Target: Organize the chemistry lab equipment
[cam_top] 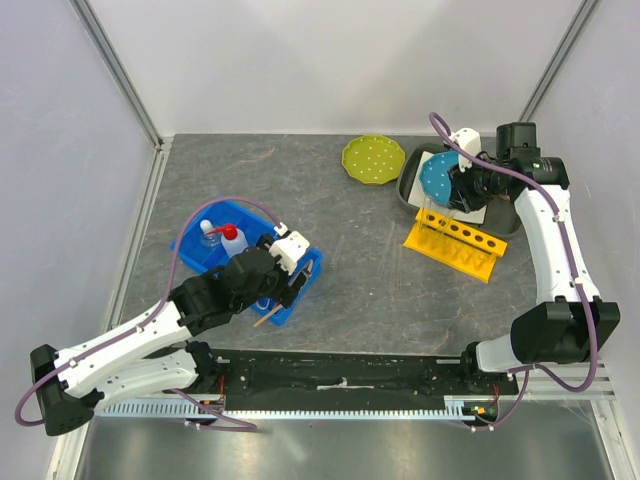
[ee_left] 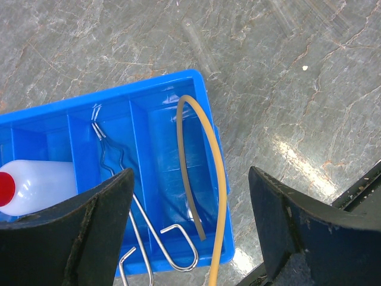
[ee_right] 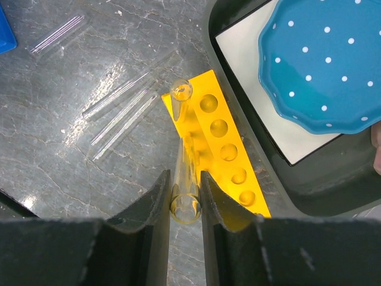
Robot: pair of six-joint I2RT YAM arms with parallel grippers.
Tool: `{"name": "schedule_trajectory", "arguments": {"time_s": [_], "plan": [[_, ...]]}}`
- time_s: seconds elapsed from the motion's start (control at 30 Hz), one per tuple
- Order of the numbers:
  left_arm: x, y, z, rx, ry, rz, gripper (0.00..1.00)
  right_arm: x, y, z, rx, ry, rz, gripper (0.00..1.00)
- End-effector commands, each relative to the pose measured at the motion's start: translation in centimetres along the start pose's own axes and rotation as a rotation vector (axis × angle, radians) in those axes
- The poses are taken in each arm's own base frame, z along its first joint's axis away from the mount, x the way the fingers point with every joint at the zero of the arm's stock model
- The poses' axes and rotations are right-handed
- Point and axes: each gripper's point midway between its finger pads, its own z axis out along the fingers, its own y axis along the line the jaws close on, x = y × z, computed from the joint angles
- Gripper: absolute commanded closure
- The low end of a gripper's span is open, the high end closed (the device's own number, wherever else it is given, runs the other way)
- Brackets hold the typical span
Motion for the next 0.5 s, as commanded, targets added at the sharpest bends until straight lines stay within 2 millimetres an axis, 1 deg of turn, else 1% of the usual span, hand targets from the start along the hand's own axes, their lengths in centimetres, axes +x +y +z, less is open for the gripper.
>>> {"name": "schedule_trajectory", "arguments": {"time_s": [0.0, 0.17, 0.47], "plan": [[-0.3, 0.1, 0.0, 0.004, -0.008, 0.035, 0.16, -0.1, -0.5, 0.0, 0.026, -0.003, -0.022, 0.83], [-0.2, 0.1, 0.1, 0.004, -0.005, 0.035, 0.16, -0.2, -0.7, 0.3, 0.028, -0.005, -0.022, 0.83], [-0.1, 0.0, 0.1, 0.007, -0.003, 0.037, 0.16, 0.8, -0.3, 2.0, -0.014, 0.014, -0.003, 0.82]]}}
